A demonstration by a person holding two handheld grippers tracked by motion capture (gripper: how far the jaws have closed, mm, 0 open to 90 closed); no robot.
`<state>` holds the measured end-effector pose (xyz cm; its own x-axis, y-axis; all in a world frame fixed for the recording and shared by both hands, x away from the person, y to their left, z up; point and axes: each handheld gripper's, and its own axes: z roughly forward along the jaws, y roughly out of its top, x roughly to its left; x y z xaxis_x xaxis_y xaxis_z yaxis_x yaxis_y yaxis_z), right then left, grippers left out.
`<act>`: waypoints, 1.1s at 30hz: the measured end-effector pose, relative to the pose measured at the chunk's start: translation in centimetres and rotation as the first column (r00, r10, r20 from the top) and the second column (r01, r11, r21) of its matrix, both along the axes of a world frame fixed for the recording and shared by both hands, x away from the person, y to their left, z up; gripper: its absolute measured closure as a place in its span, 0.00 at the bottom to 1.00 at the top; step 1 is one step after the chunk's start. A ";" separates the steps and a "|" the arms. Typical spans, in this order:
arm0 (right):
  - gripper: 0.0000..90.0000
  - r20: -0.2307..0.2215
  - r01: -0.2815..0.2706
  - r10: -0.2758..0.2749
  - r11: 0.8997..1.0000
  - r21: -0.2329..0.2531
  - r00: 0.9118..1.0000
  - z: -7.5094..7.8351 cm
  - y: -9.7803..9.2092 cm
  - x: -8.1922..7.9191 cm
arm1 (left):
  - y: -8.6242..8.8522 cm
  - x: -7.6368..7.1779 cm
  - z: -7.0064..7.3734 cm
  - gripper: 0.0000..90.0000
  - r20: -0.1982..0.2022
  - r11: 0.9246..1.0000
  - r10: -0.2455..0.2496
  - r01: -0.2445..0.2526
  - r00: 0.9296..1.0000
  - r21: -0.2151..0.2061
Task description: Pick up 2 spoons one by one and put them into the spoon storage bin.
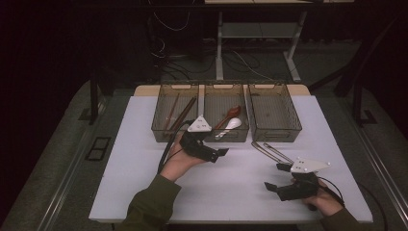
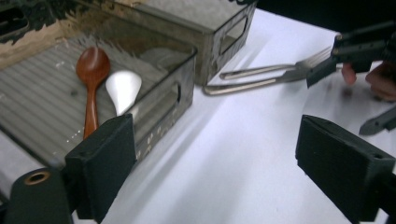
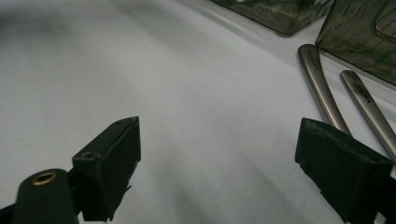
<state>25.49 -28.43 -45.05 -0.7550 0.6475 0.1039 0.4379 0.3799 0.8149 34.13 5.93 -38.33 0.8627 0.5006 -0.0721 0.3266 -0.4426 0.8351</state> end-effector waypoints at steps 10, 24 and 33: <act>0.16 0.012 0.001 -0.001 1.000 -0.002 1.000 0.0 -0.1 0.0 | 2.3 -2.4 -1.9 0.03 -0.005 1.000 0.024 -0.024 1.000 -0.009; 0.16 0.014 0.003 -0.003 1.000 -0.004 1.000 0.0 0.0 0.0 | 5.5 -4.6 -3.1 0.00 0.028 0.998 0.048 -0.047 0.998 -0.044; 0.16 0.009 0.000 0.000 1.000 -0.005 1.000 0.0 0.0 0.0 | 7.6 -6.3 -4.5 0.00 0.007 0.997 0.063 -0.063 0.998 -0.054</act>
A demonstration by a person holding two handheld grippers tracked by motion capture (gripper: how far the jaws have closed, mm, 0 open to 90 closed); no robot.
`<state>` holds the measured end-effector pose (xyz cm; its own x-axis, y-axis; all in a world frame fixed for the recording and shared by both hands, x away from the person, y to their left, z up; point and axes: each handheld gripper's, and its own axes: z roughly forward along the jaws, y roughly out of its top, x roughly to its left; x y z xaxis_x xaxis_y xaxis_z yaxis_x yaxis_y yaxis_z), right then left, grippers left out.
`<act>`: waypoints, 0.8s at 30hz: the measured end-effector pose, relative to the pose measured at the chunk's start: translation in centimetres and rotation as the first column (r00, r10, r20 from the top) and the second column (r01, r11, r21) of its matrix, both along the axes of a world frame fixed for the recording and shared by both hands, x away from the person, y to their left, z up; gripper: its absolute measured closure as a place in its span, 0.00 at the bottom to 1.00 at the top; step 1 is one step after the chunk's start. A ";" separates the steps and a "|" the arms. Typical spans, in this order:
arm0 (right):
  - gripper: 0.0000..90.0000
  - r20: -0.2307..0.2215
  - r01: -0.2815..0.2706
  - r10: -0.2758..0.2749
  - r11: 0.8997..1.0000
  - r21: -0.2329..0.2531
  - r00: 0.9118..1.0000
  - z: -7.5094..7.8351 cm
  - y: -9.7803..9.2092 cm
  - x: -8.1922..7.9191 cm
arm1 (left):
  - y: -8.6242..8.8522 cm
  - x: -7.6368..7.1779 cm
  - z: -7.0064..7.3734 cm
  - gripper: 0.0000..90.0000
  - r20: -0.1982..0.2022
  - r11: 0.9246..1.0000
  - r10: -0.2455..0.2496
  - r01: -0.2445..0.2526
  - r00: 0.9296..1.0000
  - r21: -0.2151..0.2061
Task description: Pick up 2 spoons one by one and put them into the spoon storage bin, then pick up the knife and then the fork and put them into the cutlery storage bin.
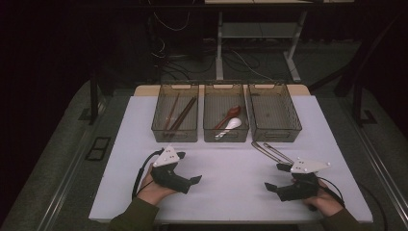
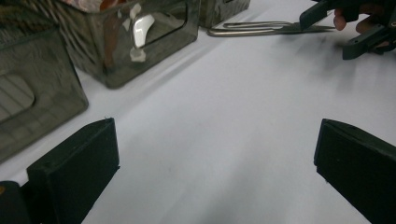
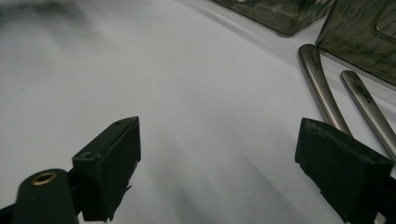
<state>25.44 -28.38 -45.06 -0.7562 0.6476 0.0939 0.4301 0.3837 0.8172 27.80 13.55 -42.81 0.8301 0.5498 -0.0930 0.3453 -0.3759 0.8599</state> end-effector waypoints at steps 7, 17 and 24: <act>0.16 0.003 0.002 -0.002 1.000 0.004 1.000 0.0 -0.2 0.0 | 1.4 -0.3 -0.7 0.00 -0.005 1.000 0.000 0.000 1.000 0.025; 0.16 0.000 0.016 -0.016 1.000 0.002 1.000 0.3 -0.5 0.2 | 1.9 -0.5 -1.0 0.00 -0.023 1.000 -0.002 0.002 1.000 0.025; 0.16 0.019 0.040 -0.040 0.999 0.005 0.999 1.4 -0.9 0.5 | 1.8 -0.4 -1.0 0.00 -0.030 1.000 -0.004 0.005 1.000 0.030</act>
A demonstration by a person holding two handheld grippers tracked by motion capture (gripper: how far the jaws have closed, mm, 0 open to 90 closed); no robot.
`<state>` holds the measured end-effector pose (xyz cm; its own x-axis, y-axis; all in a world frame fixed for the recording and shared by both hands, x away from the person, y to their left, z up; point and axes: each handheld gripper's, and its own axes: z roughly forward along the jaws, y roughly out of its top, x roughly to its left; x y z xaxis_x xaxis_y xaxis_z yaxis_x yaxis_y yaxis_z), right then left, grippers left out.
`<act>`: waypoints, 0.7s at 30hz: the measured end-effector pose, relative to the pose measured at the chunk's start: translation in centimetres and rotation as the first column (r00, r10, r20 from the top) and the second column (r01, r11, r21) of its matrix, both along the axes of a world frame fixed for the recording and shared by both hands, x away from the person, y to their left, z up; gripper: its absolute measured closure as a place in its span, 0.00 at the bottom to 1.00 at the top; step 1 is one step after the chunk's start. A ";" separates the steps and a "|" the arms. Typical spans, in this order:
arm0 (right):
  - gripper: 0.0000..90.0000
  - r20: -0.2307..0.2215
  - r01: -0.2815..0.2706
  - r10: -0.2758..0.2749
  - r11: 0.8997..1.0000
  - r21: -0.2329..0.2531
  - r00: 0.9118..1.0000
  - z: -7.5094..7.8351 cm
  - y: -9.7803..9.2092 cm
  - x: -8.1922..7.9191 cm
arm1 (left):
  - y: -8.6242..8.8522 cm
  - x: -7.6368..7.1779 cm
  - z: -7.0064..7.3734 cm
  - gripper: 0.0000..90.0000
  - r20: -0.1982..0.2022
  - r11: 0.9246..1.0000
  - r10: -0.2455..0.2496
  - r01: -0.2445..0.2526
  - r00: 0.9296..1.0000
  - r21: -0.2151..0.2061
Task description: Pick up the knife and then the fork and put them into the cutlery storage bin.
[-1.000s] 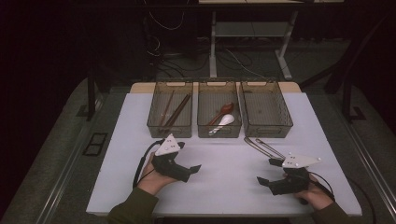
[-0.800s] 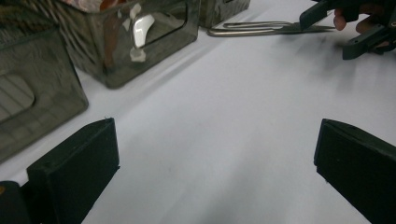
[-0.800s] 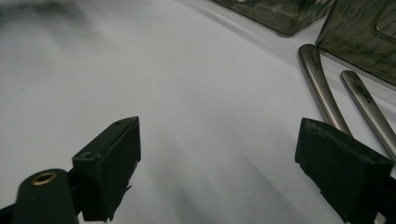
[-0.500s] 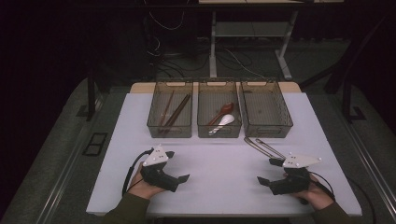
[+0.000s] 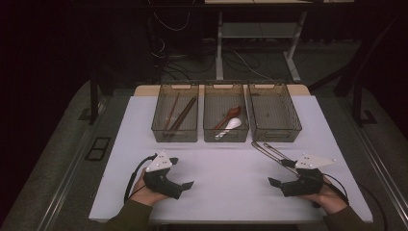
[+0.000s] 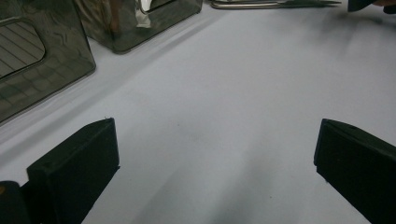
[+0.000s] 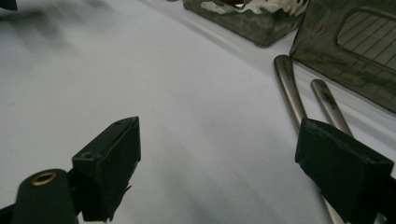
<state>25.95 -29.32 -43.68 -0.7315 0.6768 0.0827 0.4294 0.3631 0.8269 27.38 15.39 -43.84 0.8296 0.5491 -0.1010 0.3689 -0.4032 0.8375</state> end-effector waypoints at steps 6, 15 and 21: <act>0.16 -0.025 -0.025 0.025 0.999 -0.027 0.999 0.7 -0.3 0.4 | -0.1 0.0 0.0 0.00 0.002 1.000 -0.001 0.001 1.000 0.001; 0.16 -0.049 -0.039 0.036 0.998 -0.049 0.998 1.1 -0.2 1.2 | 0.0 0.0 0.1 0.00 -0.007 1.000 0.009 -0.009 1.000 -0.003; 0.15 -0.092 -0.039 0.035 0.998 -0.039 0.995 1.4 -0.5 2.2 | 0.1 0.1 0.1 0.00 -0.032 1.000 0.016 -0.016 0.999 -0.005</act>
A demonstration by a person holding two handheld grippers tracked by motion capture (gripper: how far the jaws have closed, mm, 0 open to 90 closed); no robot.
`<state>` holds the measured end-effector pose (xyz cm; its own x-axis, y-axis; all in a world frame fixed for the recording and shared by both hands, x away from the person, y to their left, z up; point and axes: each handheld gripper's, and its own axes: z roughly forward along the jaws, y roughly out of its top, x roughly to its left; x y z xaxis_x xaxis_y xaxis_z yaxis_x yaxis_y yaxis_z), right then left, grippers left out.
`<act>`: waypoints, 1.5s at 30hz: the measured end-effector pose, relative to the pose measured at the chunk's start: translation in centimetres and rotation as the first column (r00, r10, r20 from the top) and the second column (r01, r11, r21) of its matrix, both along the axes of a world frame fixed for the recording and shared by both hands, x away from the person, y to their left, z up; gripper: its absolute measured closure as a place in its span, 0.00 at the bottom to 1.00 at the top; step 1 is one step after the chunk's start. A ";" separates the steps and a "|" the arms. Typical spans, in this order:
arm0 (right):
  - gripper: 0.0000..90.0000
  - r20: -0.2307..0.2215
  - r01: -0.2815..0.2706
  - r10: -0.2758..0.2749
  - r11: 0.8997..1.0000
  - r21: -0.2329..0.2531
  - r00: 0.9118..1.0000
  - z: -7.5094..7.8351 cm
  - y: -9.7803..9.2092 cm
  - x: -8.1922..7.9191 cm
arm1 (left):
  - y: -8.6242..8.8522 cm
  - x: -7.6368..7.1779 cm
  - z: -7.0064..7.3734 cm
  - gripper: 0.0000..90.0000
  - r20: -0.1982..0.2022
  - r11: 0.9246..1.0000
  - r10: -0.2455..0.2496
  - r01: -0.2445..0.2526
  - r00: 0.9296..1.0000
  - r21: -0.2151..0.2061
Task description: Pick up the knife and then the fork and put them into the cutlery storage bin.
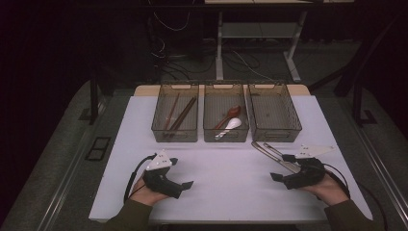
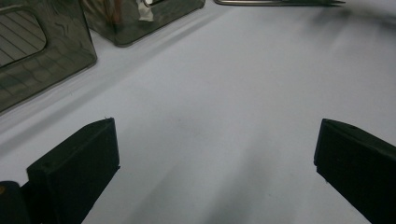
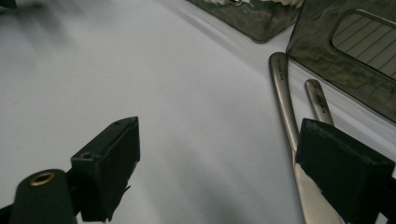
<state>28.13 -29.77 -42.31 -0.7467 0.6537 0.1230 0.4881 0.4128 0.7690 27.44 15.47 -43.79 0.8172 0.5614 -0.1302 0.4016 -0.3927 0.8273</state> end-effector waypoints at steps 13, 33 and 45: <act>0.13 -0.017 0.014 -0.015 0.998 -0.060 1.000 0.5 -0.1 2.2 | -0.2 -0.1 0.0 0.00 -0.006 1.000 -0.008 0.008 1.000 -0.001; 0.19 -0.106 -0.019 -0.008 0.968 -0.250 0.994 1.8 1.1 6.2 | 0.0 -0.2 0.0 0.00 0.012 1.000 -0.001 0.001 1.000 0.029; 0.35 -0.213 -0.071 -0.009 0.929 -0.364 0.977 2.0 1.6 8.0 | -0.1 -0.2 0.0 0.00 0.010 1.000 -0.002 0.002 1.000 0.019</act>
